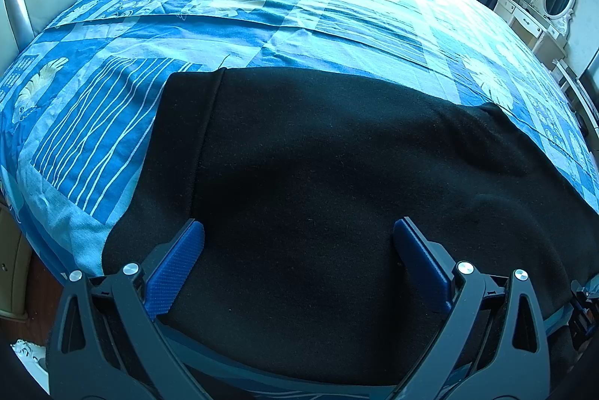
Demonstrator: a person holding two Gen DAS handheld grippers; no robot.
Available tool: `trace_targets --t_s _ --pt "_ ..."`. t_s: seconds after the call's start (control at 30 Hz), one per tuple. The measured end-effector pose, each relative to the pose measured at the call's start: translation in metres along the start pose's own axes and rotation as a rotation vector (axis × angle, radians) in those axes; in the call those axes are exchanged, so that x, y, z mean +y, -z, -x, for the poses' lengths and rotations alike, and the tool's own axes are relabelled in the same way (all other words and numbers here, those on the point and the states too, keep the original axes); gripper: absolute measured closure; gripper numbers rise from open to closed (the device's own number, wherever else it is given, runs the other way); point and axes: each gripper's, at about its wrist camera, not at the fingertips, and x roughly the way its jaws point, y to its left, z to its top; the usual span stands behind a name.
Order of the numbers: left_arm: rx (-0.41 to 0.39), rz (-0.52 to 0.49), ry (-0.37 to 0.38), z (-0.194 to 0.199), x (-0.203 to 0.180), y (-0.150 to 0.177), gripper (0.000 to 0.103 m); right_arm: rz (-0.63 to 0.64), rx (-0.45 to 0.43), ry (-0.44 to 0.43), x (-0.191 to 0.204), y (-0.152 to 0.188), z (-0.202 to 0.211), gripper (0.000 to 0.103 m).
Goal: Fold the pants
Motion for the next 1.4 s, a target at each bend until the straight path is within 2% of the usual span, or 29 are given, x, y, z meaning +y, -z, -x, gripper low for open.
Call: trace_targets --t_s 0.23,0.3,0.37,0.4,0.5,0.57,0.63,0.67,0.73,0.8,0.9,1.0,1.13,1.23,1.33,1.4 --pt "0.001 -0.002 0.002 0.001 0.0 0.001 0.002 -0.07 0.032 -0.04 -0.013 -0.004 0.011 0.094" --pt "0.0 -0.004 0.001 0.001 -0.001 0.001 0.002 -0.054 0.044 -0.017 -0.013 -0.006 0.022 0.093" --pt "-0.001 -0.007 0.001 0.001 -0.002 0.001 0.002 -0.015 0.048 0.022 -0.011 -0.01 0.038 0.08" --pt "-0.001 -0.008 0.0 0.001 -0.002 0.002 0.002 0.008 0.035 0.027 -0.009 -0.013 0.047 0.078" --pt "0.001 -0.011 0.004 0.001 -0.002 0.001 0.002 0.089 -0.073 0.034 -0.009 -0.036 0.096 0.07" --pt "0.003 -0.015 0.008 0.001 -0.002 0.001 0.002 0.136 -0.193 0.061 -0.013 -0.061 0.14 0.05" --pt "0.003 -0.019 0.009 0.001 -0.002 0.001 0.002 0.16 -0.3 0.065 -0.023 -0.091 0.182 0.039" --pt "0.002 -0.021 0.008 0.001 -0.002 0.001 0.002 0.16 -0.332 0.068 -0.033 -0.108 0.2 0.037" --pt "0.001 -0.027 0.006 0.001 -0.003 0.001 0.002 0.174 -0.406 0.15 -0.052 -0.141 0.231 0.037" --pt "0.002 -0.036 0.005 0.0 -0.003 0.0 0.002 0.16 -0.42 0.221 -0.08 -0.174 0.25 0.037" --pt "0.006 -0.044 0.009 -0.001 -0.003 -0.001 0.002 0.056 -0.412 0.253 -0.125 -0.211 0.263 0.037" --pt "0.007 -0.041 0.012 -0.001 -0.003 -0.001 0.002 -0.024 -0.365 0.227 -0.161 -0.232 0.259 0.037" --pt "0.008 -0.042 0.002 -0.001 -0.004 -0.001 0.002 -0.031 -0.302 0.263 -0.171 -0.241 0.233 0.037" --pt "0.017 -0.04 0.001 -0.002 -0.004 -0.002 0.002 -0.032 -0.299 0.196 -0.17 -0.242 0.224 0.026" --pt "0.02 -0.042 0.001 -0.002 -0.003 -0.002 0.002 -0.014 -0.235 0.128 -0.166 -0.243 0.212 0.026" --pt "0.019 -0.041 0.0 -0.002 -0.003 -0.003 0.002 0.038 -0.182 0.128 -0.156 -0.239 0.201 0.028"
